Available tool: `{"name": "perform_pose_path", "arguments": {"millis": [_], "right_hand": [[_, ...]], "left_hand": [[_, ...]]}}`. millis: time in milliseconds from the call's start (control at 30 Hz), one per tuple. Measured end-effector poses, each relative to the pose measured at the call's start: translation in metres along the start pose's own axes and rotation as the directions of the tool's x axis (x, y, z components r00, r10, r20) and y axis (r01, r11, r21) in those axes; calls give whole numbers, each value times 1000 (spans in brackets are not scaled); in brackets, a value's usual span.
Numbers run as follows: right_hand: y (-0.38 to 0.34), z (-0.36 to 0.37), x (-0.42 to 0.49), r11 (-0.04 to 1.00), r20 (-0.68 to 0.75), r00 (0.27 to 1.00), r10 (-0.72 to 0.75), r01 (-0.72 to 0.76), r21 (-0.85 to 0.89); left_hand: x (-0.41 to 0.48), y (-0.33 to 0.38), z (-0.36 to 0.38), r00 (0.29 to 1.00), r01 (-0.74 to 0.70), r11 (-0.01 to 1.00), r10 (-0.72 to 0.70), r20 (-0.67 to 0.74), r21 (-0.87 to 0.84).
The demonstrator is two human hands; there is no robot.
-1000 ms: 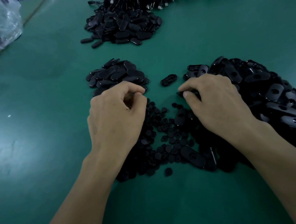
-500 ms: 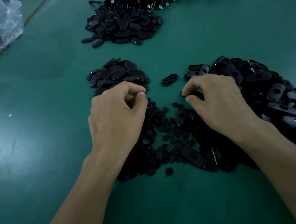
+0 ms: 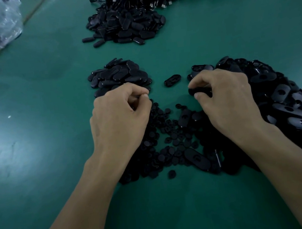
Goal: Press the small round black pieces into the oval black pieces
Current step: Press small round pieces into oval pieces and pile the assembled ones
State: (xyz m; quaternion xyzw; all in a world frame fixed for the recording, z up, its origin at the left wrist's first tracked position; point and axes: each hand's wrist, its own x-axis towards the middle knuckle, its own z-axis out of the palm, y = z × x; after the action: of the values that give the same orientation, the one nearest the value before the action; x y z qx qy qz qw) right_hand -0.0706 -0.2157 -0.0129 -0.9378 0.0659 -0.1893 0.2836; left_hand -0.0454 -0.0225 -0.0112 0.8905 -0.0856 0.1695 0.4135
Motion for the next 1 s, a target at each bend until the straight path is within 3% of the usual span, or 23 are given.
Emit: {"name": "perform_pose_path", "arguments": {"millis": [500, 867, 1000], "right_hand": [[5, 1, 3, 990, 92, 996, 4, 9, -140], [-3, -4, -1, 1000, 30, 999, -19, 18, 13], [-2, -2, -1, 997, 84, 994, -64, 60, 45]], "left_hand": [[1, 0, 0, 1000, 10, 1000, -10, -13, 3], [1, -1, 1, 1000, 17, 1000, -17, -11, 2], [1, -2, 1, 1000, 14, 1000, -14, -5, 6]]}}
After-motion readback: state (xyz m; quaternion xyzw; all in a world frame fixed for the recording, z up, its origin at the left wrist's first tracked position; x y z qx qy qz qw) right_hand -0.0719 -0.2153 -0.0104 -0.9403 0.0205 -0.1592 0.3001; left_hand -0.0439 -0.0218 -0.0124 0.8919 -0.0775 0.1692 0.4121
